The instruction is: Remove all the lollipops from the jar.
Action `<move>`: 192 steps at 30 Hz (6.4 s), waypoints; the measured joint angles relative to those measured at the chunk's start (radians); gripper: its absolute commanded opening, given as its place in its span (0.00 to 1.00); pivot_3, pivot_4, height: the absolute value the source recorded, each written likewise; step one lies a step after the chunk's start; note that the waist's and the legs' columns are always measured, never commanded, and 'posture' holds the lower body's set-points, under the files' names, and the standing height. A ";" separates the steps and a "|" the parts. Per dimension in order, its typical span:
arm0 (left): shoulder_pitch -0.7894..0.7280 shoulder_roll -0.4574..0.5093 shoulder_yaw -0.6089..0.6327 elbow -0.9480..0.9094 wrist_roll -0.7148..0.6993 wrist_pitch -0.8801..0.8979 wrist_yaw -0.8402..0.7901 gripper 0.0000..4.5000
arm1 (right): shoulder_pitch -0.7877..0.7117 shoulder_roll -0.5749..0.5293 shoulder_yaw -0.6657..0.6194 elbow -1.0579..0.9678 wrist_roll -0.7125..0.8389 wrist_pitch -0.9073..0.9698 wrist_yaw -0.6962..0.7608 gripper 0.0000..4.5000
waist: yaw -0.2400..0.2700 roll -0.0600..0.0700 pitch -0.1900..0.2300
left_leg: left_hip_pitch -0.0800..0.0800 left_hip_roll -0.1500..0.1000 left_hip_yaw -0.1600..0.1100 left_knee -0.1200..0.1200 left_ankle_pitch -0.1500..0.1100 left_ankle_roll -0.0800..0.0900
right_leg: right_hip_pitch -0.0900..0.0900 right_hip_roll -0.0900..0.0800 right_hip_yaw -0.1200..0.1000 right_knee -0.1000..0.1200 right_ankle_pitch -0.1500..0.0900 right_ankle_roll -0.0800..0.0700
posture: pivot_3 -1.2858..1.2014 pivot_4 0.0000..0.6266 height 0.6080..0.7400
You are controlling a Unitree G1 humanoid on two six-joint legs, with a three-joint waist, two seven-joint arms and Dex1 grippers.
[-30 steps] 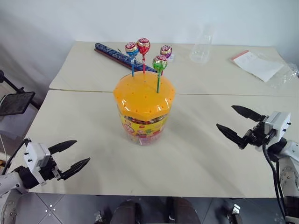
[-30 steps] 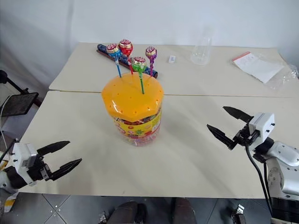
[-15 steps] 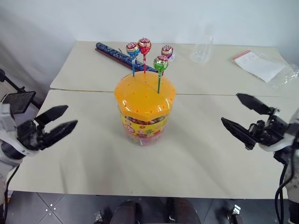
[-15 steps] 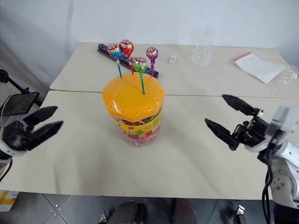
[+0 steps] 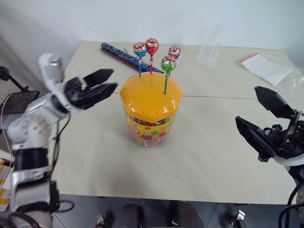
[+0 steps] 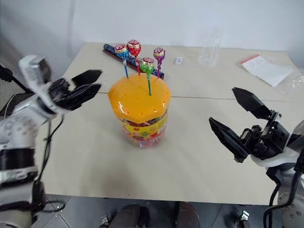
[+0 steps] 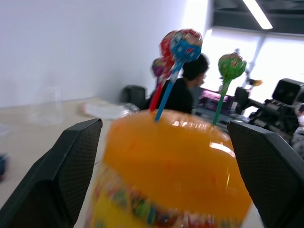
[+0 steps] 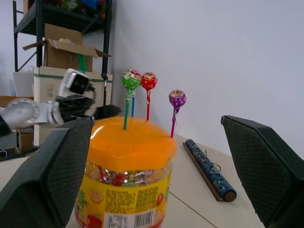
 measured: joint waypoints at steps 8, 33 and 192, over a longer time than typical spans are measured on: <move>-0.132 -0.095 -0.063 0.119 0.098 -0.032 -0.065 0.46 | -0.006 0.021 0.044 -0.077 -0.046 0.001 -0.124 1.00 | -0.005 0.000 0.000 | 0.000 0.001 0.003 0.000 0.000 0.000 | -0.001 0.001 0.002 0.000 0.000 0.000 | 0.52 0.24 1.00; 0.442 0.256 0.237 0.145 0.220 0.081 0.203 0.01 | -0.049 -0.116 0.191 0.037 -0.093 -0.019 0.291 1.00 | -0.049 -0.006 0.002 | 0.000 0.002 0.004 -0.005 0.000 0.001 | -0.007 0.000 0.003 0.002 0.000 0.001 | 0.52 0.24 1.00; 0.603 0.086 0.391 -0.476 -0.261 0.039 0.031 0.90 | -0.826 0.087 0.533 0.416 -0.195 0.463 0.083 0.01 | -0.053 -0.013 0.008 | -0.001 0.002 0.012 0.001 -0.002 -0.002 | -0.016 -0.003 0.009 0.015 -0.001 -0.003 | 0.52 0.24 1.00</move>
